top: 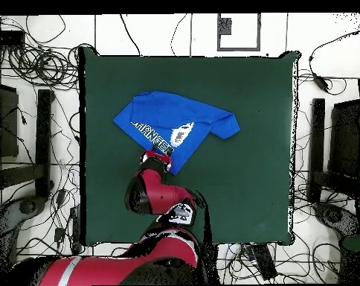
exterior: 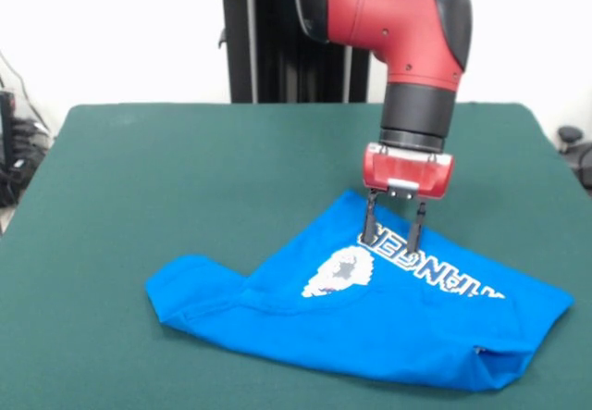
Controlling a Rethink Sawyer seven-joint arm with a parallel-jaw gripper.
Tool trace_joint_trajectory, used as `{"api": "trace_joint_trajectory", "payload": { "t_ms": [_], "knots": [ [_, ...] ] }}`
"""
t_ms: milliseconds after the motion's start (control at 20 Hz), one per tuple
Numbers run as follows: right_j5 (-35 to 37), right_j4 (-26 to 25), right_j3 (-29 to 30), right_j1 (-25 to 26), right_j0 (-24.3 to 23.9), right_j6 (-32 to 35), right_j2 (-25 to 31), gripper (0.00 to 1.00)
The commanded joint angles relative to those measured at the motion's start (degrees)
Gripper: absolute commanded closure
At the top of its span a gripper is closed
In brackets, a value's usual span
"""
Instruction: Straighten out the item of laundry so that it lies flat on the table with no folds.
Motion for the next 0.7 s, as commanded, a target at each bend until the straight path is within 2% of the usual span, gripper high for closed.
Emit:
{"api": "trace_joint_trajectory", "payload": {
  "t_ms": [50, 700],
  "knots": [
    [0.77, -1.42, 6.77, 4.18, -0.2, 12.16, 6.43, 0.0],
    [-2.7, -2.03, 9.26, 4.44, -0.33, 12.45, 5.97, 0.0]
  ]
}}
